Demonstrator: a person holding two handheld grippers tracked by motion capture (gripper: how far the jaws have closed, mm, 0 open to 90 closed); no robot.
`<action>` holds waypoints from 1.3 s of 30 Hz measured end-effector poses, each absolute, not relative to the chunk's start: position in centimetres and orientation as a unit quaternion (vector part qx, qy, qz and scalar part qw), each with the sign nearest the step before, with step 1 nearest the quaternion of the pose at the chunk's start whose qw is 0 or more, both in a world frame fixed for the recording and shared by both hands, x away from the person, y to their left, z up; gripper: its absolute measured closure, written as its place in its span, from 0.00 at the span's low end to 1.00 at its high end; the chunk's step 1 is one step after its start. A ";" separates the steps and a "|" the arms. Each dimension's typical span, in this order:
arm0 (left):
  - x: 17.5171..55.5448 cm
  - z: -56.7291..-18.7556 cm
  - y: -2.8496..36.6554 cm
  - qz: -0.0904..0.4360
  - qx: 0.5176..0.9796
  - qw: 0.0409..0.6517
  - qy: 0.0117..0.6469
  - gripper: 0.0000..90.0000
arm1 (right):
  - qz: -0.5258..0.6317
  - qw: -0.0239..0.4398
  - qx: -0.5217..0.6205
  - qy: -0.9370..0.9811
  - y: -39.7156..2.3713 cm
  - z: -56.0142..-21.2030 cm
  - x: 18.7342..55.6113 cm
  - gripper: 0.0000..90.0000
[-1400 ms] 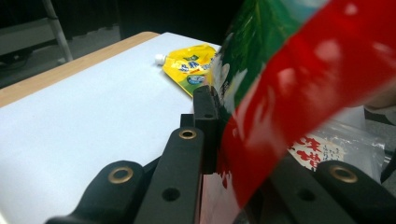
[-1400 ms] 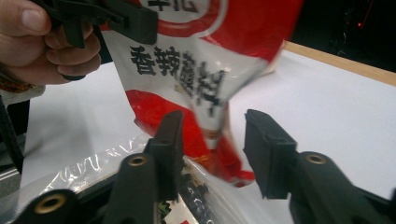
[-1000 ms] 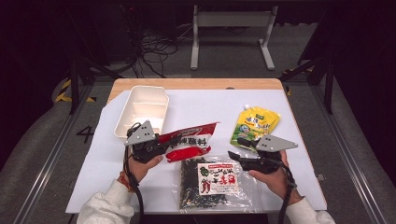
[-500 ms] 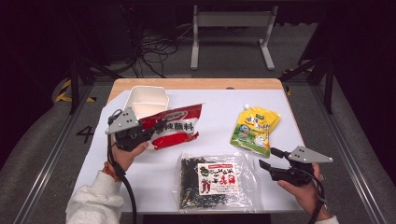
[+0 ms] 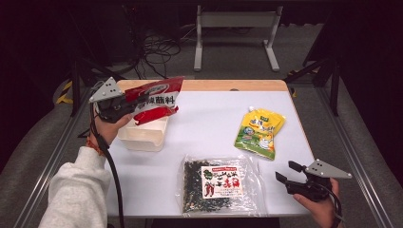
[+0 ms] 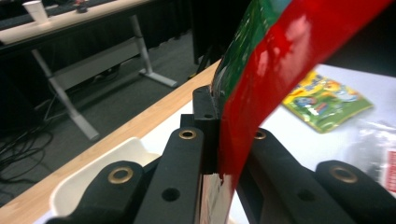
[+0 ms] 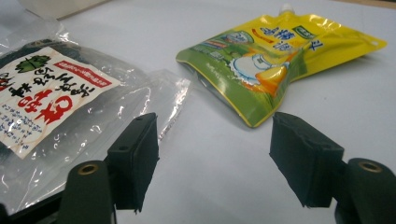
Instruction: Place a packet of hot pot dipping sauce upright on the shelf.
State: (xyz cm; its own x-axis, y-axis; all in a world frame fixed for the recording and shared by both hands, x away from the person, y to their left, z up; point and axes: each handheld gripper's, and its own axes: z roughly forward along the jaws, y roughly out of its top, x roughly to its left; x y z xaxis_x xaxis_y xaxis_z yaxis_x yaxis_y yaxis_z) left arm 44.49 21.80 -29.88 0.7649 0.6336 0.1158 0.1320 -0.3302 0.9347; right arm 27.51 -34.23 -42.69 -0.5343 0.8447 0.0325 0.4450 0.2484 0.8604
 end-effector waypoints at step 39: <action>55.4 -35.4 22.2 0.294 0.783 0.450 0.314 0.92 | 0.442 0.191 0.466 0.743 -33.8 -44.6 26.9 0.34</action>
